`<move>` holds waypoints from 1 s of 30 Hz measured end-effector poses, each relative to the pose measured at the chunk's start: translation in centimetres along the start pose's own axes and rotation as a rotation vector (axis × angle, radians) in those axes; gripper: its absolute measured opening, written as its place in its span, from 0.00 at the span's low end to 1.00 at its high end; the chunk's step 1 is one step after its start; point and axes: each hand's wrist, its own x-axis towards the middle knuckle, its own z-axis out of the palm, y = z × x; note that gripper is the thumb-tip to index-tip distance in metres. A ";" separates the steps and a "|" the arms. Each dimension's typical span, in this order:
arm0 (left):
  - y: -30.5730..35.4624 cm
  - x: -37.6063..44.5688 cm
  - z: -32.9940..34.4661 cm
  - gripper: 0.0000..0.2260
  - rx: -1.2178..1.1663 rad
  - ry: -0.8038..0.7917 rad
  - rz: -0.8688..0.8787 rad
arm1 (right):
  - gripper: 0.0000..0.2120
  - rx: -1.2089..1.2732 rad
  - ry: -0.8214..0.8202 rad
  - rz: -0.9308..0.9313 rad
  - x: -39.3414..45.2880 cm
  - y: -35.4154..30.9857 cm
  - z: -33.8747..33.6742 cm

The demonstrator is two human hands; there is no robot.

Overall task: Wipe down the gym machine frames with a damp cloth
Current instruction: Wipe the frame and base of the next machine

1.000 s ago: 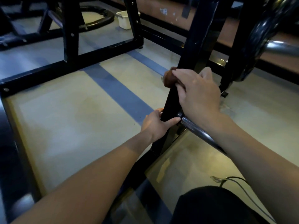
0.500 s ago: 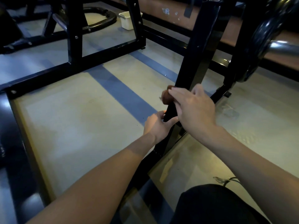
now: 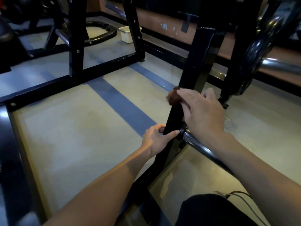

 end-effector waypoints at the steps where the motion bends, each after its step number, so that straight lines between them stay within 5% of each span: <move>1: 0.1 -0.1 0.0 0.22 -0.004 0.011 0.021 | 0.19 0.037 0.030 0.050 1.2 -0.2 -0.4; 4: 1.3 -0.5 0.3 0.19 -0.035 0.016 0.091 | 0.18 0.024 0.074 0.031 3.2 -1.8 -0.3; 8: 2.8 -0.5 0.6 0.14 -0.131 0.034 0.056 | 0.18 -0.059 -0.104 -0.007 0.2 -1.7 1.1; 14: 2.5 0.2 0.3 0.24 -0.083 0.047 0.123 | 0.18 0.042 0.110 0.046 3.4 -1.3 -1.4; 19: 2.6 0.5 0.1 0.21 -0.055 0.024 0.034 | 0.20 -0.053 -0.040 -0.026 0.9 -1.6 0.0; 21: 2.5 0.5 0.1 0.19 -0.032 0.038 0.070 | 0.20 0.036 0.045 0.026 0.7 -0.7 -1.2; 27: 2.4 0.8 0.1 0.32 -0.008 0.067 0.115 | 0.20 0.034 0.172 0.026 4.5 -1.6 -1.0; 30: 2.6 0.9 -0.1 0.31 -0.005 0.038 0.077 | 0.23 -0.073 0.021 -0.093 1.2 -1.3 1.0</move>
